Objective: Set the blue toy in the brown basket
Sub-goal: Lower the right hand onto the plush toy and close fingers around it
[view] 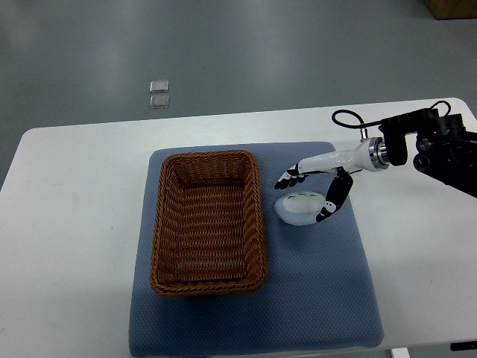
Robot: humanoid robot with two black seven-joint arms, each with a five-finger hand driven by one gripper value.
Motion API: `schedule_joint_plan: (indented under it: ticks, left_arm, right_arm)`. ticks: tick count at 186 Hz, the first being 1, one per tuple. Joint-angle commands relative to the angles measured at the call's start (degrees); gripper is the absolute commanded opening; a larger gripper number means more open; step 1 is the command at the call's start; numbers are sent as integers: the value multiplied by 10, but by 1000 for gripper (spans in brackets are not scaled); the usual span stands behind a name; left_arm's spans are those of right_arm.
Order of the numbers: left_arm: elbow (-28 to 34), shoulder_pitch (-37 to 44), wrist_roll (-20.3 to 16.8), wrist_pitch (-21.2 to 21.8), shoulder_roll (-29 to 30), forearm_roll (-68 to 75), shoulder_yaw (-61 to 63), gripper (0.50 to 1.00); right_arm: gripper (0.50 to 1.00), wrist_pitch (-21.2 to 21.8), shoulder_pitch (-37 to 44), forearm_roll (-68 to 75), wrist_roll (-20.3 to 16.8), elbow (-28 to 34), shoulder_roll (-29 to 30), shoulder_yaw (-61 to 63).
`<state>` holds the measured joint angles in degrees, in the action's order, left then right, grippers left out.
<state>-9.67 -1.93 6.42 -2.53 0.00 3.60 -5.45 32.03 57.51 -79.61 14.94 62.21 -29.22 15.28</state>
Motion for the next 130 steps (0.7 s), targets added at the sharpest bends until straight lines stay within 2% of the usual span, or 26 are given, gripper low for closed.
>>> schedule_joint_plan:
  ticks: [1,9,30,58,89,108,130]
  left_arm:
    - [0,0,0,1,0,0,0,1000]
    - [0,0,0,0,0,0,0,1000]
    - [0,0,0,0,0,0,0,1000]
    - [0,0,0,0,0,0,0,1000]
    - [0,0,0,0,0,0,0,1000]
    - [0,0,0,0,0,0,0,1000]
    - [0,0,0,0,0,0,0,1000]
  right_arm:
    - [868,-1,0,0,1,0,14,-10]
    - [862,-2,0,0,1,-1,18,-12]
    - [783,-3,0,-2,1,-1,19,-15]
    - [754,-2,0,-2,1,-1,19,-15]
    - [682,-2,-9,-7,1,-1,19,-16]
    - [613,-2,-11,-15,1,-1,19,-16]
    - [603,-2,-10,-15,1,-1,19,-15]
